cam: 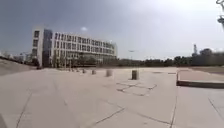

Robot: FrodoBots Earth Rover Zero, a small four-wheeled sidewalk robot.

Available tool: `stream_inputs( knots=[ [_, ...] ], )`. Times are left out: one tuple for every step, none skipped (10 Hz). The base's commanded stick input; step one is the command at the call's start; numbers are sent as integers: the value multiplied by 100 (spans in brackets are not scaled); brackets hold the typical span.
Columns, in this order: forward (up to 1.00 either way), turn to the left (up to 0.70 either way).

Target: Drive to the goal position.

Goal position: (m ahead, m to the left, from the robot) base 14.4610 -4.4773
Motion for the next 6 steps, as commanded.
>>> stream_inputs(
  knots=[
    [70, -33],
    [70, -33],
    [70, -33],
    [70, -33],
    [70, -33],
    [70, -33]
  ],
)
